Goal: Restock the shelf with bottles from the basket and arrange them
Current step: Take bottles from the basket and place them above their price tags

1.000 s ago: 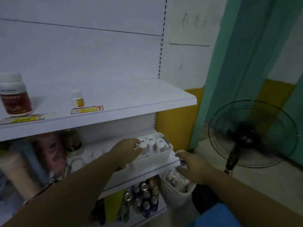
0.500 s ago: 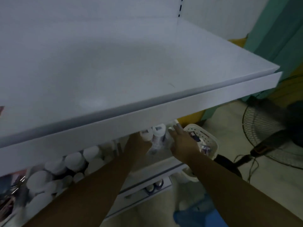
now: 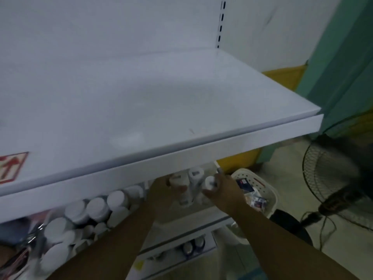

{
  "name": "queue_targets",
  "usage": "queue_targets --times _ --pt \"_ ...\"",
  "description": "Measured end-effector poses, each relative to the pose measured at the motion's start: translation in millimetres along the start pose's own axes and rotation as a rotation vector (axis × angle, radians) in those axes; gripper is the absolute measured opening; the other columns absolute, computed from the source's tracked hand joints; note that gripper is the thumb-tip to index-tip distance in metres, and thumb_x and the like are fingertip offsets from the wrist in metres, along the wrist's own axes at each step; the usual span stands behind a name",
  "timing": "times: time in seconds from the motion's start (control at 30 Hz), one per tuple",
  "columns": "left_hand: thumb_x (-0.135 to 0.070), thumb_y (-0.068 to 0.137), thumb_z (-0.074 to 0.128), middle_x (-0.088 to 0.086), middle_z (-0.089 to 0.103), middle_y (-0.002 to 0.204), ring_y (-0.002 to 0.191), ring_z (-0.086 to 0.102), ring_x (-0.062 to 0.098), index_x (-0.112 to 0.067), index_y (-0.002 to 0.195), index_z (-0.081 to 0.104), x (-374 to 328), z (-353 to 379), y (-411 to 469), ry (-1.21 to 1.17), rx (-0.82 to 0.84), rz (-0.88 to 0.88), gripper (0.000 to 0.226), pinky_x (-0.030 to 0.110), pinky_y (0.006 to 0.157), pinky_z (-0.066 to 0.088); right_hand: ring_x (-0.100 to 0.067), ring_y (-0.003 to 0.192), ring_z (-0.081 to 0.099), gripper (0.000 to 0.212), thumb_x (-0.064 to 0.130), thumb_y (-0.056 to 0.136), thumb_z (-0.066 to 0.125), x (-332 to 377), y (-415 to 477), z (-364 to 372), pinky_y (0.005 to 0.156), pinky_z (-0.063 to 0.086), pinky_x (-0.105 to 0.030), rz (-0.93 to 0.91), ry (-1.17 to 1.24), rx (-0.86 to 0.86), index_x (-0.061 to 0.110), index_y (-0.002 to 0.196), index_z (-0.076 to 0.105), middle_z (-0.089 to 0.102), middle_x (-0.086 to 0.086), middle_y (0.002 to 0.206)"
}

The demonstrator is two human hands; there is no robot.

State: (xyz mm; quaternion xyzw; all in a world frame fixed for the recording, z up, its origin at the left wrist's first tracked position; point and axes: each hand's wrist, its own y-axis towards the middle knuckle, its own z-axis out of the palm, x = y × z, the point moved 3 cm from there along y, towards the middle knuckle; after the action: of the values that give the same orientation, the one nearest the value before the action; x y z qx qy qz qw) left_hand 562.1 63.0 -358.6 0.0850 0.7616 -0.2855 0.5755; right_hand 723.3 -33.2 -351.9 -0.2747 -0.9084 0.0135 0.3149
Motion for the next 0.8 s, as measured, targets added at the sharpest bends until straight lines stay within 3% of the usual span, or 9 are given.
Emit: queue_targets --times 0.07,0.13,0.2,0.3,0.4,0.5,0.63,0.7,0.8 --pt "-0.008 0.072 0.078 0.019 0.062 0.106 0.084 0.063 0.02 0.004 0.111 0.057 -9 -6 -27 -0.123 0.015 0.003 0.046 0.017 0.062 0.052 -0.02 0.103 0.057 0.048 0.032 0.081 0.07 8 -17 -9 0.079 0.043 -0.026 0.0 0.252 0.089 0.011 0.121 0.053 0.058 -0.009 0.127" --pt "-0.012 0.083 0.07 0.014 0.061 0.117 0.102 0.06 0.029 -0.006 0.123 0.054 -19 -10 -63 -0.232 0.031 -0.05 0.044 0.032 0.08 0.053 -0.021 0.116 0.053 0.054 0.02 0.083 0.07 17 -39 -16 0.083 0.042 -0.024 0.014 0.527 0.185 0.007 0.131 0.048 0.049 -0.01 0.139" --pt "-0.017 0.09 0.06 0.014 0.061 0.122 0.106 0.06 0.032 -0.014 0.126 0.054 -24 -12 -99 -0.351 0.037 -0.059 0.037 0.041 0.088 0.051 -0.022 0.122 0.049 0.052 0.01 0.083 0.069 29 -66 -29 0.084 0.047 -0.024 -0.009 0.73 0.2 0.006 0.131 0.049 0.045 -0.01 0.141" --pt "-0.015 0.094 0.05 0.02 0.061 0.121 0.111 0.057 0.039 -0.01 0.125 0.055 -33 -14 -149 -0.479 -0.033 -0.027 0.032 0.052 0.097 0.046 -0.019 0.101 0.057 0.048 0.008 0.084 0.068 46 -107 -48 0.081 0.053 -0.027 -0.05 0.838 0.221 0.011 0.128 0.05 0.052 -0.006 0.123" --pt "-0.014 0.095 0.044 0.02 0.063 0.107 0.096 0.06 0.037 -0.013 0.112 0.059 -51 -15 -204 -0.543 -0.06 0.029 0.023 0.05 0.085 0.049 -0.018 0.083 0.059 0.041 0.013 0.085 0.067 68 -149 -62 0.067 0.053 -0.026 -0.075 0.983 0.323 0.011 0.123 0.052 0.058 -0.006 0.102" --pt "-0.024 0.093 0.046 0.013 0.069 0.091 0.081 0.065 0.031 -0.015 0.107 0.062 -66 -25 -253 -0.546 -0.105 0.077 0.024 0.043 0.073 0.054 -0.026 0.086 0.061 0.023 0.022 0.091 0.056 96 -188 -69 0.073 0.052 -0.039 -0.144 1.121 0.452 0.01 0.11 0.06 0.063 -0.012 0.098" --pt "-0.031 0.09 0.054 0.015 0.069 0.095 0.087 0.066 0.033 -0.012 0.113 0.061 -91 -44 -316 -0.504 -0.144 0.198 0.03 0.057 0.082 0.053 -0.03 0.089 0.063 0.036 0.03 0.093 0.044 142 -237 -78 0.077 0.051 -0.042 -0.115 1.385 0.685 0.004 0.112 0.062 0.067 -0.017 0.098" --pt "-0.032 0.089 0.055 0.016 0.07 0.1 0.09 0.068 0.031 -0.009 0.116 0.058 -102 -56 -345 -0.49 -0.173 0.267 0.035 0.047 0.077 0.057 -0.034 0.095 0.064 0.044 0.041 0.085 0.056 165 -257 -78 0.081 0.053 -0.044 -0.178 1.363 0.722 0.006 0.112 0.062 0.068 -0.02 0.103" --pt "-0.037 0.082 0.058 0.016 0.069 0.114 0.105 0.066 0.033 -0.012 0.12 0.059 -113 -78 -382 -0.488 -0.185 0.33 0.045 0.049 0.085 0.055 -0.037 0.109 0.062 0.075 0.045 0.063 0.073 195 -279 -78 0.085 0.053 -0.05 -0.33 1.256 0.684 0.009 0.125 0.052 0.063 -0.022 0.12"
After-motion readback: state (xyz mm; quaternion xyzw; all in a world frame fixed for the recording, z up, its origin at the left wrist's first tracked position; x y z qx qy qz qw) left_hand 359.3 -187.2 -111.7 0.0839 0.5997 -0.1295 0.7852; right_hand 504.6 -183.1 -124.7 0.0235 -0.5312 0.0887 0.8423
